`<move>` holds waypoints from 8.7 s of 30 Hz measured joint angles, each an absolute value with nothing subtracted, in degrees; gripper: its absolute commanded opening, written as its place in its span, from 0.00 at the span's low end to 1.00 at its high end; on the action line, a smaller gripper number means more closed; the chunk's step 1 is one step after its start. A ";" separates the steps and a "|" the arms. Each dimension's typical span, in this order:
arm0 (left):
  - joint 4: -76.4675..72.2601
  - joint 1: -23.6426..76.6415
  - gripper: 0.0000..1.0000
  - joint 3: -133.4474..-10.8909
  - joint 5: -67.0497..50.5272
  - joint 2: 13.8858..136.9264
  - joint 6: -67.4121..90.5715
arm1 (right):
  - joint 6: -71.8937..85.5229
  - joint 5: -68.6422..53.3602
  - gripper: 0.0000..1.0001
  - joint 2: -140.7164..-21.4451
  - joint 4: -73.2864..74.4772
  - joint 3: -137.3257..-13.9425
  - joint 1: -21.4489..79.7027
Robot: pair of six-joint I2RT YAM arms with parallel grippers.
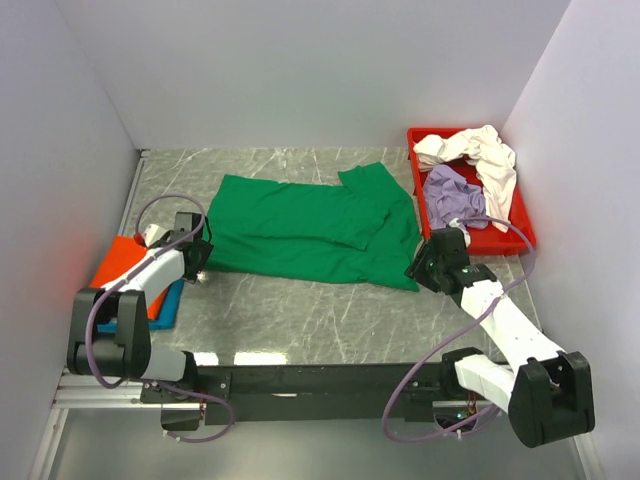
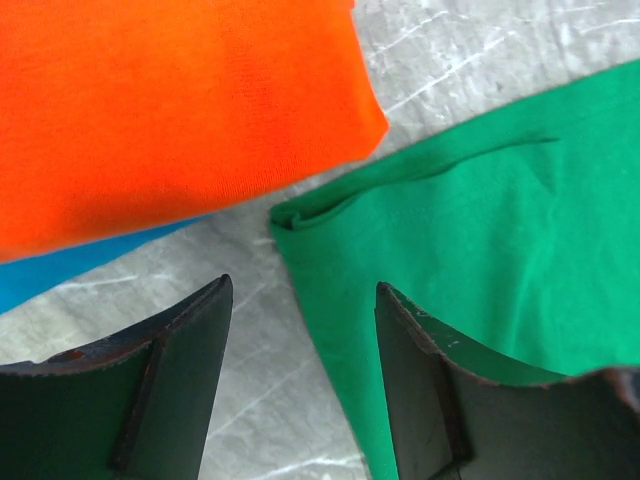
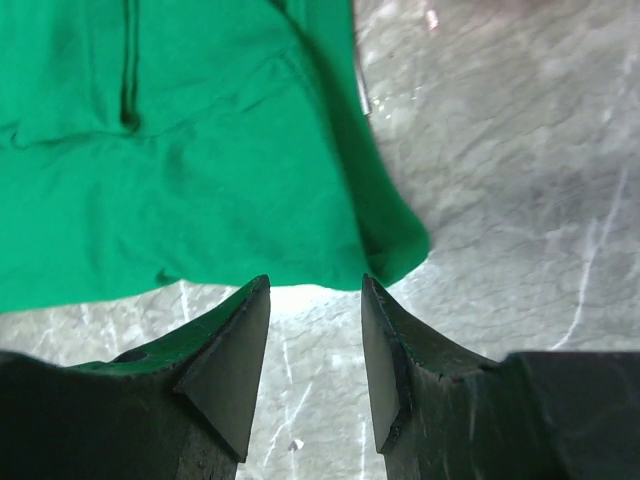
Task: Fold and stack the t-shirts
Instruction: Fold the tshirt
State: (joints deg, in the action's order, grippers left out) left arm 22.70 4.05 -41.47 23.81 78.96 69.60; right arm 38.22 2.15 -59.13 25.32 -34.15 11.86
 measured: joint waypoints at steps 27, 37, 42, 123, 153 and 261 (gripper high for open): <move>19.09 3.33 0.48 -42.24 24.29 83.40 68.05 | 38.54 2.13 0.51 -64.88 21.26 -29.85 11.20; 18.24 3.07 0.01 -42.24 24.29 84.93 67.20 | 39.00 2.37 0.00 -65.04 20.38 -29.45 10.96; 18.33 2.66 0.01 -42.26 24.27 84.88 66.87 | 39.16 3.01 0.00 -64.47 21.26 -29.50 10.37; 21.28 15.97 0.76 -41.95 11.86 73.80 61.10 | 52.47 -0.38 0.17 -83.09 3.70 -36.38 27.86; 23.53 15.97 0.87 -49.56 11.84 76.97 60.71 | 44.45 -2.09 0.57 -102.24 8.45 -62.35 28.38; 29.26 -1.37 0.04 -106.41 11.81 132.46 45.89 | 33.87 -1.67 0.54 -143.06 27.11 -123.83 10.02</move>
State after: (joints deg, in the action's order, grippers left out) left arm 29.26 -1.37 -106.41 11.81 132.46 45.89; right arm 33.87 -1.67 -143.06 27.11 -123.83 10.02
